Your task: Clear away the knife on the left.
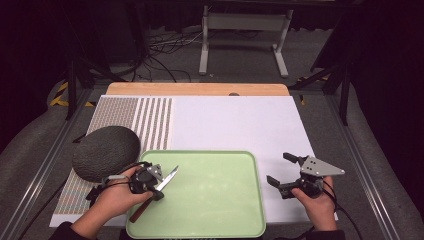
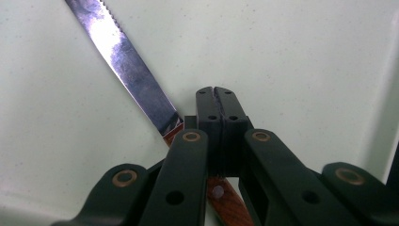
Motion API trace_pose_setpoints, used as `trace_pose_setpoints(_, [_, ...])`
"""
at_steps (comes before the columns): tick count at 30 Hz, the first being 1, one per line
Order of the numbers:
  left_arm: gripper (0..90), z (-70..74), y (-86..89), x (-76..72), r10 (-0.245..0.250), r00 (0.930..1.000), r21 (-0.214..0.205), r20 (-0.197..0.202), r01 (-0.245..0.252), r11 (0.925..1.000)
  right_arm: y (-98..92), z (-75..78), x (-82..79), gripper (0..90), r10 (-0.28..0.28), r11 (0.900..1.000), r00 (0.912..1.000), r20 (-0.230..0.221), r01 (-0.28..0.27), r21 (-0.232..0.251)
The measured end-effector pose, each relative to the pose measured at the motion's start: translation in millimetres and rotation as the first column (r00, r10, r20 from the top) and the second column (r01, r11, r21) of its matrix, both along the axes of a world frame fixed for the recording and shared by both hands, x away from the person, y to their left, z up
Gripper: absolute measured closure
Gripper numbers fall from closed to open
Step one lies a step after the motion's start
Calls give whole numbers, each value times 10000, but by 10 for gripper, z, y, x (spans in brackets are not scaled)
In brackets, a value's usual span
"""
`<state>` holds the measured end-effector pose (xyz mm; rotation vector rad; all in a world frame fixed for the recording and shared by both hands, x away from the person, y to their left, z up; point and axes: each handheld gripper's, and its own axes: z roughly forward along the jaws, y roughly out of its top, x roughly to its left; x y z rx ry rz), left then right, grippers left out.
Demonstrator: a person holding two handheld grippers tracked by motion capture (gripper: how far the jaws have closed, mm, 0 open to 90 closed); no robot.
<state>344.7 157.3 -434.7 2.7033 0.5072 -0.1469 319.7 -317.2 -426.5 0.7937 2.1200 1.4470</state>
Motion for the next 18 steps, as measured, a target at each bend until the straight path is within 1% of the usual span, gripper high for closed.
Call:
trace_pose_setpoints(8, [900, -2, 48, 24, 217, 9998, -57, -19, -217, 9997, 0, -9, 6, 18, -3, 10000, 10000, -17, 3, -4])
trace_pose_setpoints(18, [900, -3, 93, 53, 356, 9994, -71, -47, -356, 9993, -2, -9, 6, 18, -10, 10000, 10000, -18, 10, -5])
